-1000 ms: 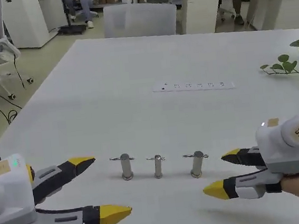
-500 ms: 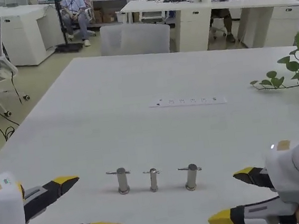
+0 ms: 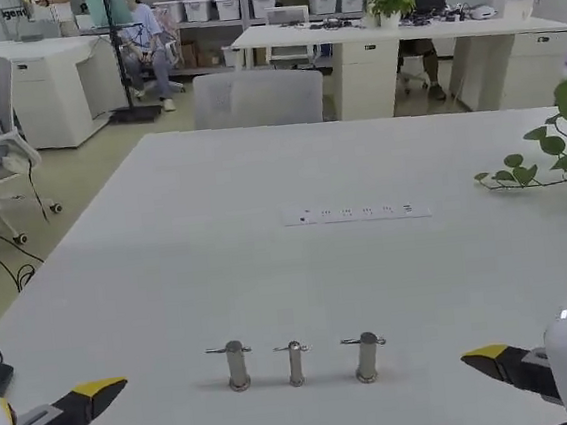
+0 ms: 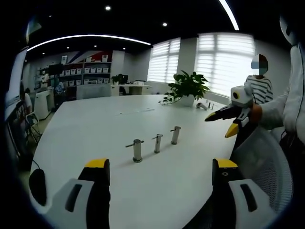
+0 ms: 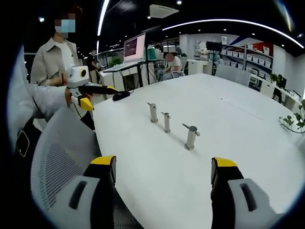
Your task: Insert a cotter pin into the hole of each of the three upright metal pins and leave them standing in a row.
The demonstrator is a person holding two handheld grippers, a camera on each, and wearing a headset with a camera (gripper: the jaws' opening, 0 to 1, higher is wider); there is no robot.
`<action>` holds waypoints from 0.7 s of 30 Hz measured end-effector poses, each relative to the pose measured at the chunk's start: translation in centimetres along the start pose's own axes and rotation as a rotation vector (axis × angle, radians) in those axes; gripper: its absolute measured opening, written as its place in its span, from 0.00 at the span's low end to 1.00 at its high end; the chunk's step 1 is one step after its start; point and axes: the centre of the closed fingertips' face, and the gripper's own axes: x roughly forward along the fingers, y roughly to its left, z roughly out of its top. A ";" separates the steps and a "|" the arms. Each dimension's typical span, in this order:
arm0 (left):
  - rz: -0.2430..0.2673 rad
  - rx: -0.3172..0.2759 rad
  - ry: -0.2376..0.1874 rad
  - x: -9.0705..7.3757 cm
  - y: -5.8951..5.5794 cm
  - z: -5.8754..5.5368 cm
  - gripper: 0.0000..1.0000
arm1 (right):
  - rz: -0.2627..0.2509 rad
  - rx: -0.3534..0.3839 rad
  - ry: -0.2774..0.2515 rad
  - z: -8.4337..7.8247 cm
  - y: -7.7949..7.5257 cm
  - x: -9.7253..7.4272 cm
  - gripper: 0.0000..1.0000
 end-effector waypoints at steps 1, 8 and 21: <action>0.002 -0.006 -0.003 0.0 0.0 0.0 0.89 | 0.000 0.001 -0.002 0.0 0.1 -0.1 0.84; 0.008 -0.020 -0.006 -0.2 -0.2 -0.3 0.88 | -0.007 0.005 -0.010 0.1 0.0 -0.3 0.84; 0.006 -0.024 -0.008 0.0 -0.2 -0.2 0.88 | -0.003 0.008 -0.002 -0.1 -0.2 -0.1 0.84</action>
